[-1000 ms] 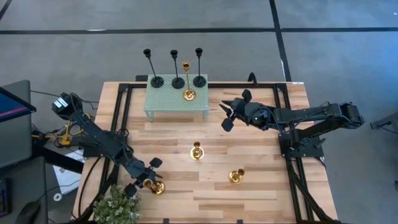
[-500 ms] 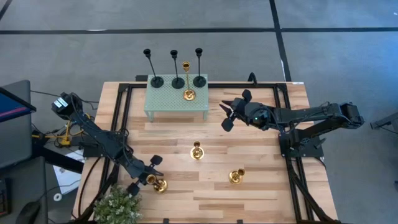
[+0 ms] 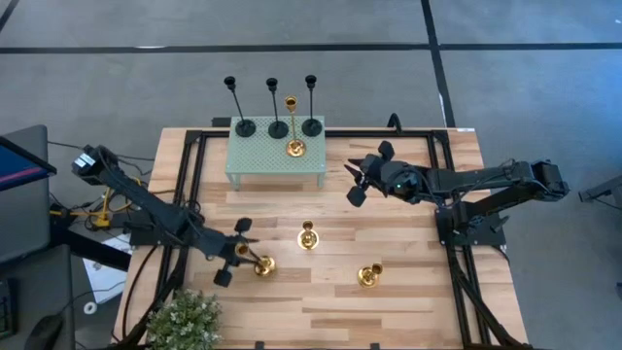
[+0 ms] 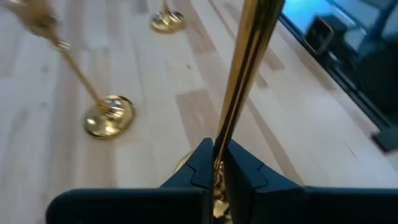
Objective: Pick & Place candle stick holders
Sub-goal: Put the gold candle holder on the shelf
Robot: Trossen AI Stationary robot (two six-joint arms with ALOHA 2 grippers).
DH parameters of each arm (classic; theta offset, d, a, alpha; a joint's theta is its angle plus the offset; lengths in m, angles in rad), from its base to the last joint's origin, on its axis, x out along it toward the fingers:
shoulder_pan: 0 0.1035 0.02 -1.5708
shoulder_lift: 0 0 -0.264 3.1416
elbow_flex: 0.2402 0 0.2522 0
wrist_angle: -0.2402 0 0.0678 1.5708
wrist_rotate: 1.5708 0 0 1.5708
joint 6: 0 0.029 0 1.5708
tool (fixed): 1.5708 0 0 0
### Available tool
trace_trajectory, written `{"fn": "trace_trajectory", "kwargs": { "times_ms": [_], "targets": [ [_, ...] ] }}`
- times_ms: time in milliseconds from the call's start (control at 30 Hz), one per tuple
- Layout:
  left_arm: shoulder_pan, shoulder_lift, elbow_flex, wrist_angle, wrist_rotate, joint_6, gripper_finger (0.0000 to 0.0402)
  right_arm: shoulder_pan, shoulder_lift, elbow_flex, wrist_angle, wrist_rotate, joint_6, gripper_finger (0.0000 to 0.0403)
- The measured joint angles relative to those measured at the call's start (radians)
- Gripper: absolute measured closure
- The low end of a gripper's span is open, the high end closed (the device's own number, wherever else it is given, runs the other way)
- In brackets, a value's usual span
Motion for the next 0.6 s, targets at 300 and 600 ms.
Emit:
{"fn": "trace_trajectory", "kwargs": {
  "times_ms": [300, 600],
  "targets": [
    [0.139, -0.092, 0.113, -0.199, -0.058, -0.029, 0.0387, 0.0, 0.0, 0.0, -0.154, -0.001, 0.056, 0.0329],
    [0.291, -0.093, 0.355, -0.413, -0.162, 0.067, 0.0387, 0.0, 0.0, 0.0, -0.161, -0.086, 0.06, 0.0329]
  ]
}}
